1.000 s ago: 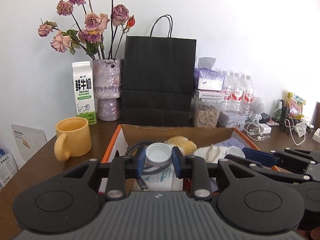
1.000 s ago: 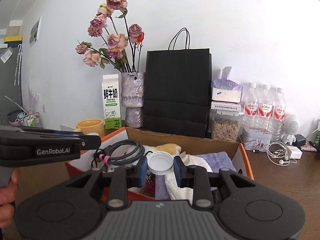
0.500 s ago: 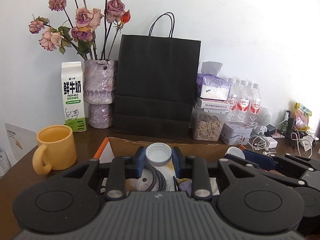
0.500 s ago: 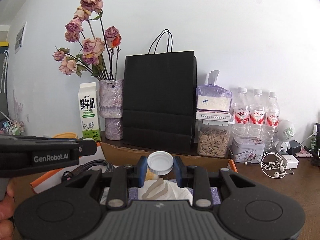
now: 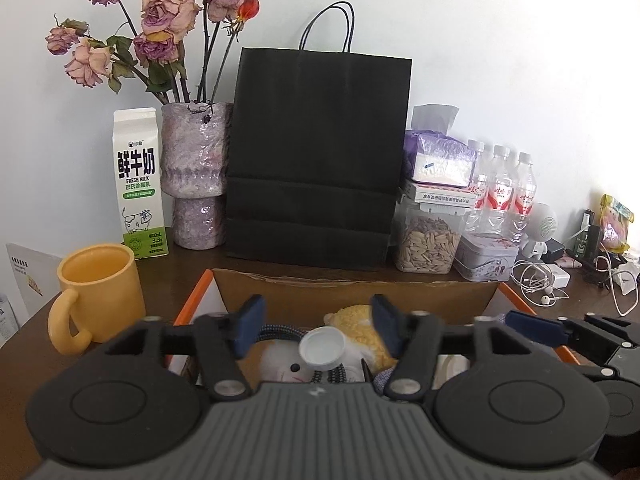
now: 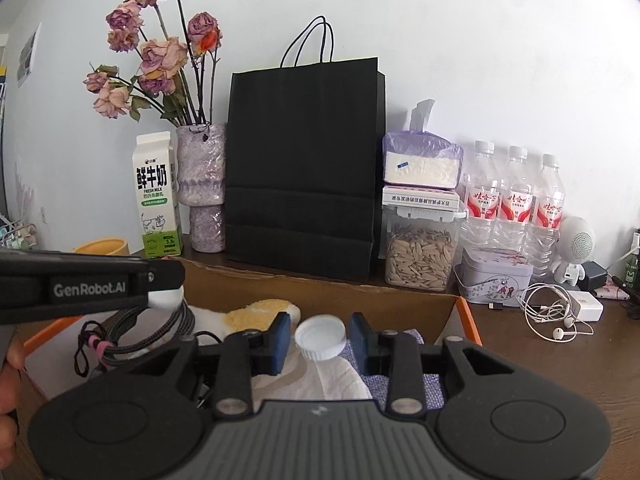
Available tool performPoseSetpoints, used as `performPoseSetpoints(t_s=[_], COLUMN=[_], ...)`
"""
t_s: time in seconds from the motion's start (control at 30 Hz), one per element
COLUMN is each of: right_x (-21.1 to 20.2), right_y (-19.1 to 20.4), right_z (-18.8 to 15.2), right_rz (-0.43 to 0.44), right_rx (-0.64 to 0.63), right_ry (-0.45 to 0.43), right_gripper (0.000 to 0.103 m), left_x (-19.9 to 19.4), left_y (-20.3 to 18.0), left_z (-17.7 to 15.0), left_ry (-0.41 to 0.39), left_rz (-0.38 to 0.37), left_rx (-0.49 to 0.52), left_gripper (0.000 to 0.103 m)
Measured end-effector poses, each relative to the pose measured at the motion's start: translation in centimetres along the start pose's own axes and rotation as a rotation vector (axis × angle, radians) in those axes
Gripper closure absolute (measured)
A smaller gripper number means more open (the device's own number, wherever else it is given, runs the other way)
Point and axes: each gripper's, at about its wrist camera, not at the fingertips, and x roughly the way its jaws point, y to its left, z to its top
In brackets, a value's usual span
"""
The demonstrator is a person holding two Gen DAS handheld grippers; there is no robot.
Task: Organize objects
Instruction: 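Carry both caps over the box and open both tools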
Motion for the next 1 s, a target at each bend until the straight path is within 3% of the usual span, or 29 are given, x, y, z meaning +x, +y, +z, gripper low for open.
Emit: performPoseSetpoints(t_s=[0.07,0.1,0.67,1.0], right_x=[0.0,0.0,-0.8,-3.1], right_y=[-0.1,-0.2,0.4,1.1], right_z=[-0.1,-0.1,-0.2,-0.5], right_rz=[-0.018,-0.027,-0.018,-0.015], right_rx=[0.008,0.012,0.000,-0.034], right_ry=[0.000,-0.002,-0.004,-0.022], right_gripper=[0.007,0.000,0.000,0.000], left_x=[-0.3,-0.3,-1.1,-4.5], left_y=[0.2,0.3,0.7,0.8], left_z=[0.1,0.2,-0.1,0.0], left_ry=[-0.019,-0.018,-0.003,-0.032], left_rz=[0.038,0.043,0.036,-0.002], left_rx=[-0.003,-0.002,0.002,-0.006], left_gripper=[0.000,0.000,0.000,0.000])
